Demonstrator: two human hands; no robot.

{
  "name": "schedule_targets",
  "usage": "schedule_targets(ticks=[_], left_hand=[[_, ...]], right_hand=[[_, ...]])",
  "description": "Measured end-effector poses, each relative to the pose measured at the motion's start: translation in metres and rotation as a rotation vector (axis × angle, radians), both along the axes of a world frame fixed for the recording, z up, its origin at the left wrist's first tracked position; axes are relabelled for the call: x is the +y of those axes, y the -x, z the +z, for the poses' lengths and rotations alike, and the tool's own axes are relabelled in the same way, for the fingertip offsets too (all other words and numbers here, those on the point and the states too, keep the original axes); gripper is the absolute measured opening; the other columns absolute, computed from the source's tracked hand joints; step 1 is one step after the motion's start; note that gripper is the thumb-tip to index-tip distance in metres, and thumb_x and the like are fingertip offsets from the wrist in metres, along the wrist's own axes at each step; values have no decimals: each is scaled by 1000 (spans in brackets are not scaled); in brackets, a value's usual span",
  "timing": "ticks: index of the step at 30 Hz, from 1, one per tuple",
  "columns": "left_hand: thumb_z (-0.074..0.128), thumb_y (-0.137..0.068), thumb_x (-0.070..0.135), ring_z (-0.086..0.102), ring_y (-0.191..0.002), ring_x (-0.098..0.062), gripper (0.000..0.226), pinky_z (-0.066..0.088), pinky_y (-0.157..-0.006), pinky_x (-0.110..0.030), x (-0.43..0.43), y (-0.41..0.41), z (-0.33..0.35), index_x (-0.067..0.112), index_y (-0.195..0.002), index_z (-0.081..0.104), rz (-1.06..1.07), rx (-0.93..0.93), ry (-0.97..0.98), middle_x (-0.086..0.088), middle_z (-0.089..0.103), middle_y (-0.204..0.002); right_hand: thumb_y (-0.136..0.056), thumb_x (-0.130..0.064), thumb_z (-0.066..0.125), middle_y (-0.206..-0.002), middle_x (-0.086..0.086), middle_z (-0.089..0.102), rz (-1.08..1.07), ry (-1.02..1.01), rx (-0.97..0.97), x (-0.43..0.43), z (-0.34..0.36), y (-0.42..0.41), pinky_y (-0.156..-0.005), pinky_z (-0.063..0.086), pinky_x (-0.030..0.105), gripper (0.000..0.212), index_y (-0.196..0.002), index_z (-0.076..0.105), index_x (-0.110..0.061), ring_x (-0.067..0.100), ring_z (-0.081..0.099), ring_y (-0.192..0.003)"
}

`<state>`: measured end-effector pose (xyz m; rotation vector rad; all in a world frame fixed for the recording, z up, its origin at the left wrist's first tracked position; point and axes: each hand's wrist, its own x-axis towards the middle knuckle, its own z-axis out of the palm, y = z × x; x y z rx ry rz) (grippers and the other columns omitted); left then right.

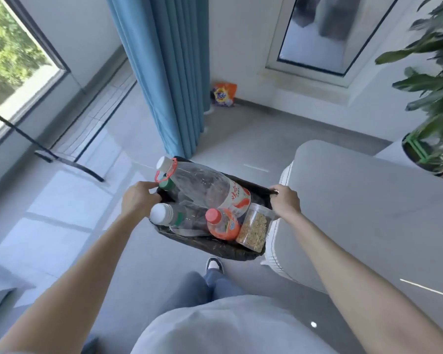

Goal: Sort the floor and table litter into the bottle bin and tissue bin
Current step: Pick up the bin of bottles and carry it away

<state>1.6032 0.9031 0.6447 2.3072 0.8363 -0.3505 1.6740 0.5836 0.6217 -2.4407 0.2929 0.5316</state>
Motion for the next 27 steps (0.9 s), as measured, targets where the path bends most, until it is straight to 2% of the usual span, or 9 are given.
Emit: schedule_targets(ticks=[2, 5, 7, 11, 15, 17, 19, 23, 27], left_hand=[[60, -80, 13, 56, -80, -26, 47, 41, -66, -28, 10, -41, -2, 29, -124, 62, -18, -2, -5, -11, 67, -96], [60, -80, 13, 56, -80, -27, 48, 39, -65, -29, 24, -110, -8, 28, -126, 61, -73, 7, -5, -13, 68, -98], [60, -80, 13, 58, -83, -29, 48, 39, -65, -29, 31, -158, -14, 27, -126, 61, -120, 10, 0, -14, 68, -103], [63, -79, 14, 58, -89, -32, 43, 41, -68, -30, 44, -262, -26, 25, -121, 64, -248, 19, -2, -17, 67, -104], [61, -78, 11, 58, -100, -37, 38, 45, -79, -35, 40, -365, -24, 23, -114, 68, -399, 39, -59, -20, 66, -104], [61, -78, 13, 58, -102, -36, 40, 44, -78, -33, 33, -412, -21, 26, -116, 67, -455, 41, -85, -19, 66, -106], [62, -78, 14, 59, -99, -36, 36, 40, -71, -29, 26, -454, -22, 24, -112, 69, -505, 41, -83, -18, 66, -102], [62, -78, 14, 59, -97, -34, 35, 38, -68, -27, 7, -528, -30, 18, -113, 67, -570, 89, -81, -16, 66, -103], [60, -80, 14, 61, -98, -36, 36, 45, -74, -31, -14, -598, -49, 16, -115, 66, -605, 115, -122, -18, 67, -104]], right_hand=[[-91, -3, 39, -116, 10, 65, -19, 12, -12, 7, 4, -34, -65, 50, 25, 39, -115, 66, -17, 30, 63, -92], [-91, -3, 38, -115, 11, 65, -64, 18, 3, 16, 5, -89, -47, 39, 19, 40, -116, 66, -18, 27, 59, -80], [-92, -3, 39, -115, 12, 65, -101, 26, 0, 22, 3, -123, -42, 35, 18, 39, -117, 65, -18, 25, 56, -78], [-92, -4, 39, -121, 12, 63, -213, 55, -12, 32, -4, -190, -45, 35, 17, 40, -119, 65, -18, 31, 63, -94], [-91, -2, 39, -123, 9, 63, -330, 62, 0, 35, -3, -247, -32, 27, 8, 44, -121, 64, -21, 25, 57, -76], [-91, -1, 40, -124, 7, 63, -388, 69, -1, 33, -2, -273, -36, 27, 7, 43, -121, 65, -21, 27, 62, -86], [-91, -2, 41, -123, 7, 63, -438, 91, -4, 30, -2, -295, -48, 35, 9, 41, -120, 65, -19, 29, 63, -100], [-90, -2, 41, -116, 10, 66, -494, 118, 16, 19, -10, -345, -60, 42, 17, 40, -117, 66, -18, 31, 63, -99], [-90, -4, 43, -116, 12, 66, -505, 147, 21, 1, -32, -408, -83, 47, 30, 38, -116, 67, -19, 33, 61, -104]])
